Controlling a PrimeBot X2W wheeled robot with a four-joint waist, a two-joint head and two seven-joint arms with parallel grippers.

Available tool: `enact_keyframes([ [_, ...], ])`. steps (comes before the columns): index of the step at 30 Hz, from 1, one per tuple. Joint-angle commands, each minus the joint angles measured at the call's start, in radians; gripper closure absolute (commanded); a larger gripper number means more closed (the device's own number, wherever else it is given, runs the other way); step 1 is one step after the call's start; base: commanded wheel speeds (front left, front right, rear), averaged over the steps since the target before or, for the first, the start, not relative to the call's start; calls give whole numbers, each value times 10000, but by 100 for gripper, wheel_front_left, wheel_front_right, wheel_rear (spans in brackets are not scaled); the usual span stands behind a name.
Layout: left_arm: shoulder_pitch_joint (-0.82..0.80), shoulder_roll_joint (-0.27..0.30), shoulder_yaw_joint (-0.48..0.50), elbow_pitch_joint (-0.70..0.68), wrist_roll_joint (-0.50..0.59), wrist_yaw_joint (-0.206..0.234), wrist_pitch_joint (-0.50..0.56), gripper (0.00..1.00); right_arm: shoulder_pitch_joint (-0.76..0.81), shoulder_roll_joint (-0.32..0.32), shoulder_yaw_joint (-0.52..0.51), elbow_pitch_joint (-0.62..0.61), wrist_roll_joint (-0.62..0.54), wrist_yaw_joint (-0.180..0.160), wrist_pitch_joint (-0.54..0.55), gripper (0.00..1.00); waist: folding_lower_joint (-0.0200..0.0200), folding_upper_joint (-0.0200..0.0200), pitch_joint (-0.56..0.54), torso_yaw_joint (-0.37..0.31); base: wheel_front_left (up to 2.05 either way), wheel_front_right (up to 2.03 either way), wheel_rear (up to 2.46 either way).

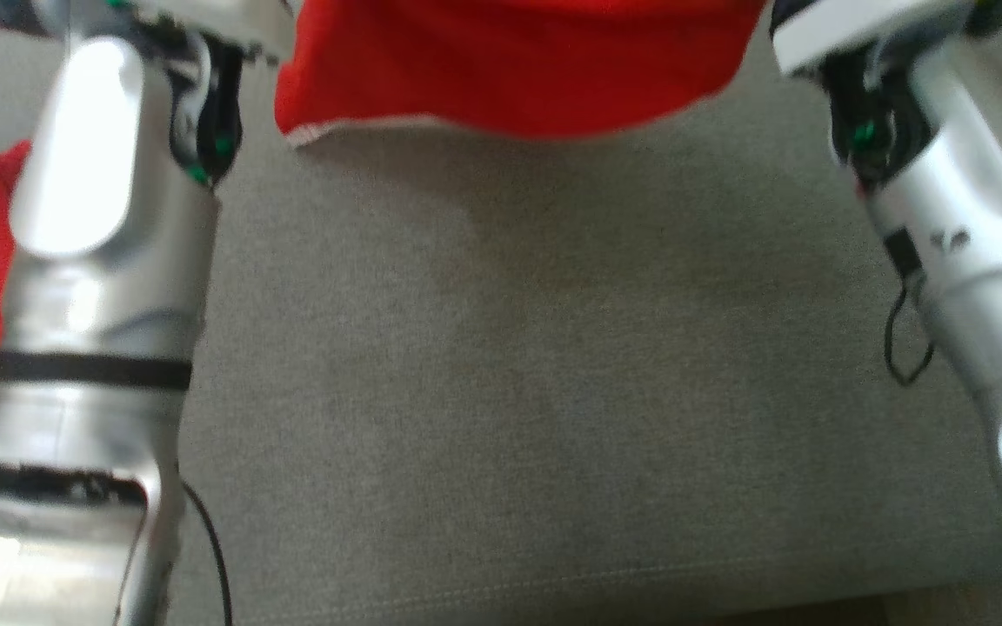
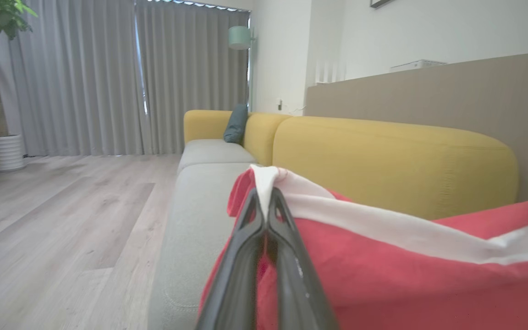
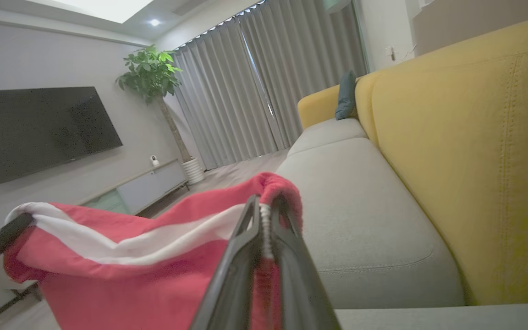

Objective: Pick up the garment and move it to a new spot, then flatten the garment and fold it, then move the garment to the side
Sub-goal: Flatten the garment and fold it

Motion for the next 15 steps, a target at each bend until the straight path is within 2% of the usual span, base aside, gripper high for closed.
enact_keyframes([
  [1, -923, 320, 238, -75, 127, 177, -75, 100, -785, 150, -88, 39, -306, 67, -230, 100, -1, 0, 517, 144, 0, 0, 0],
  [4, -1903, 322, 403, 105, 264, 451, -160, 100, -1876, 159, -652, 523, -890, 67, -375, 100, -1, 0, 906, 231, 0, 0, 0],
  [6, -2414, 254, 749, -310, 179, 646, -171, 100, -2509, 89, -1437, 268, -1545, 67, -386, 100, -1, 0, 1178, 312, 0, 0, 0],
  [8, -2607, 117, 1040, -629, -11, 663, -174, 100, -2742, 68, -1986, -173, -2342, 67, -389, 100, -1, 0, 1432, 404, 0, 0, 0],
  [11, -2157, -74, 1089, -799, -169, 463, -176, 100, -2214, 214, -2486, -553, -2877, 67, -391, 100, -1, 0, 1483, 522, 0, 0, 0],
  [15, -864, -195, 1074, -604, -497, 248, -177, 100, -946, 173, -2098, -743, -3061, 67, -392, 100, -1, 0, 1469, 577, 0, 0, 0],
])
